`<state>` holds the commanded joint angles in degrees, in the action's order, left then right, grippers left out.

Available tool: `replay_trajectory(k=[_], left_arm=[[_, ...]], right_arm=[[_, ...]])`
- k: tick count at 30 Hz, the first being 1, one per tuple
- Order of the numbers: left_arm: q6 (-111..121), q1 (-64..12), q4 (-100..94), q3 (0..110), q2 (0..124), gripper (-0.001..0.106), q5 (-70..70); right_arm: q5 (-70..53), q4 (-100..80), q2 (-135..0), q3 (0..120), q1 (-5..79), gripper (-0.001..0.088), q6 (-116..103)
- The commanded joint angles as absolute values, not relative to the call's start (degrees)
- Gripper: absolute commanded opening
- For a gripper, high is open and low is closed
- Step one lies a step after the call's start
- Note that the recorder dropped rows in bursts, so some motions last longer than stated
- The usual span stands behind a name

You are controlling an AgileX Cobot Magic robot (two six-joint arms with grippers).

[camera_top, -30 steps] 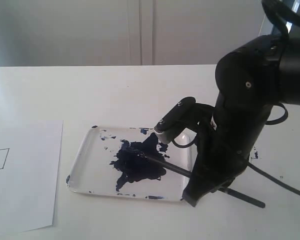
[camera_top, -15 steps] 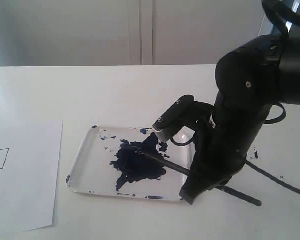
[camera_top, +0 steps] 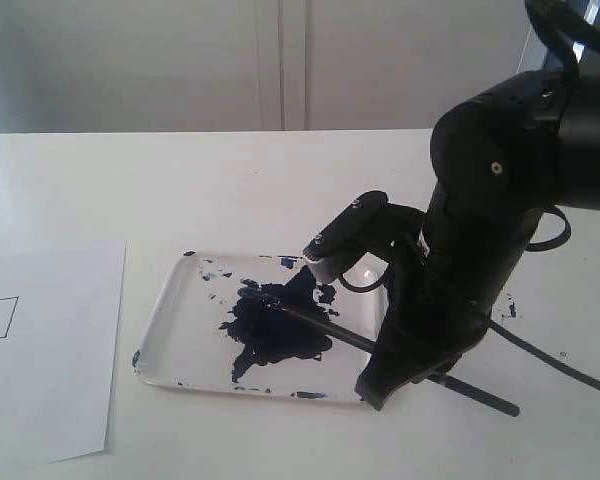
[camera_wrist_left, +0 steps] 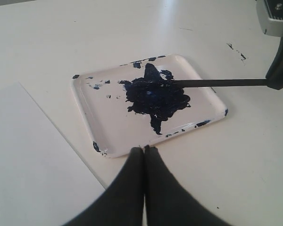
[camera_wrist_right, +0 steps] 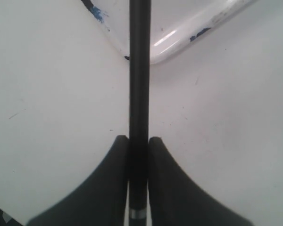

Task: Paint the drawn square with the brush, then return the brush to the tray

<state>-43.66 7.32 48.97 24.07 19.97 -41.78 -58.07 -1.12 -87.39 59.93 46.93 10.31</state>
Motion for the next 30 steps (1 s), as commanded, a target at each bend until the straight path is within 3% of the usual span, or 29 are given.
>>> replay_trajectory(k=[18, 21, 27, 30], left_arm=[[-43.69, 7.32, 47.01, 26.39, 21.56, 0.000, -37.91], [-43.46, 7.32, 42.36, 29.38, 24.33, 0.009, -38.59], [-40.00, 7.32, 40.54, 33.51, 32.24, 0.048, -38.59], [-33.92, 7.32, 36.32, 34.00, 37.16, 0.053, -38.73]], right_arm=[[-57.91, -1.12, -87.39, 59.93, 46.93, 0.0000, 10.31], [-57.62, -1.12, -87.39, 59.93, 46.93, 0.0000, 10.31], [-57.23, -1.12, -87.39, 59.93, 46.93, 0.0000, 10.31], [-56.73, -1.12, -87.39, 59.93, 46.93, 0.0000, 10.31]])
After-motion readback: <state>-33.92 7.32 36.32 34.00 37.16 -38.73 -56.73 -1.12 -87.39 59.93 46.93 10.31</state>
